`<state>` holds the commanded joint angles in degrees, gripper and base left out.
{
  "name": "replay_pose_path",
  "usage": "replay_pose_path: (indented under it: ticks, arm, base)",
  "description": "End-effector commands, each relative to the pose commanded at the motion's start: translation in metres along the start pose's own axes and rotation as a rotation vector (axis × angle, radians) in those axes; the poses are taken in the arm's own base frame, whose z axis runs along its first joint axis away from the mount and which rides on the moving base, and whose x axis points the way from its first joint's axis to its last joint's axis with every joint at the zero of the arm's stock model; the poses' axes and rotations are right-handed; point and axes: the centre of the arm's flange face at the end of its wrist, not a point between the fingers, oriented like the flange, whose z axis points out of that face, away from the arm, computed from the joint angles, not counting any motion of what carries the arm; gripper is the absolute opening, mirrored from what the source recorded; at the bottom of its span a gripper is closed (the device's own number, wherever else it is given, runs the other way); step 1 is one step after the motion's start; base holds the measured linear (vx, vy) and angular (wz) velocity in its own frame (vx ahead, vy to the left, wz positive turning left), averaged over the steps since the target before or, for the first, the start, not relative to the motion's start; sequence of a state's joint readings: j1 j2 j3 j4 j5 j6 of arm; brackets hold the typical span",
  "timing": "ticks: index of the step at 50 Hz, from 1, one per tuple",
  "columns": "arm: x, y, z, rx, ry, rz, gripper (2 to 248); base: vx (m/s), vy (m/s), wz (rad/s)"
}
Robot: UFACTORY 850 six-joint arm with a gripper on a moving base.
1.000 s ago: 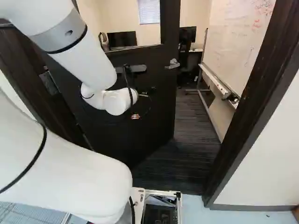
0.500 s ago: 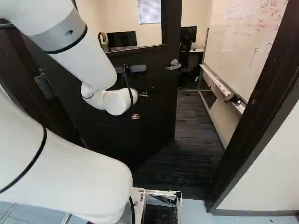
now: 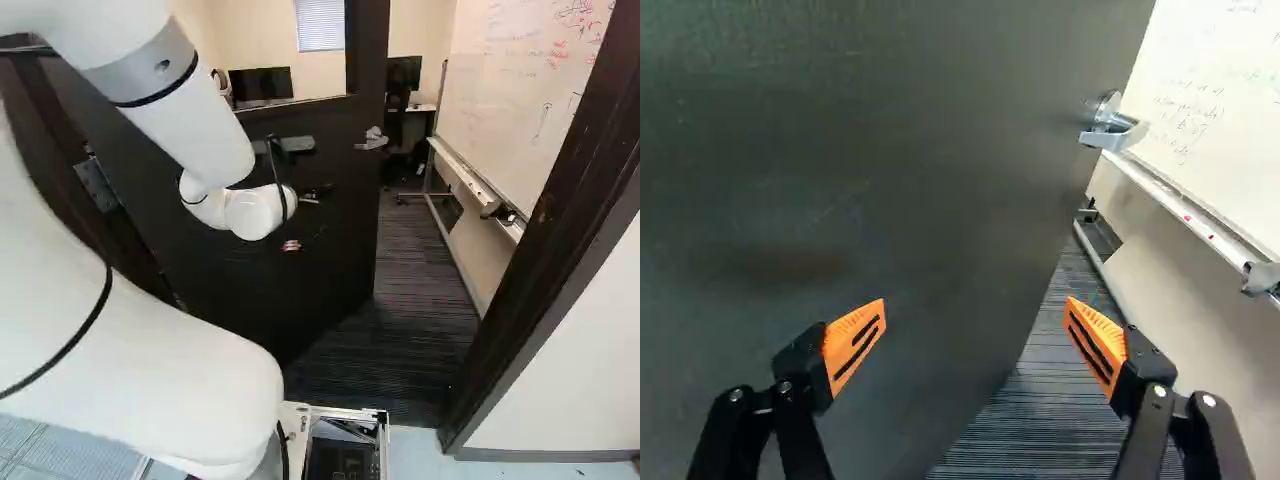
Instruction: Open the door and move inside
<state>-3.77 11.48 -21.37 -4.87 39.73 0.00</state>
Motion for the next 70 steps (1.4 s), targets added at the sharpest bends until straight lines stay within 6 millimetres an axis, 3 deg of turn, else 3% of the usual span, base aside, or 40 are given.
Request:
replay_pose_path:
  ticks: [34, 70]
  arm:
    - [0.025, -0.006, 0.066, 0.025, -0.009, -0.007, 247]
    - [0.043, -0.039, 0.120, 0.093, 0.001, -0.029, 247]
  base:
    - [-0.002, 0.000, 0.000]
    - [0.000, 0.000, 0.000]
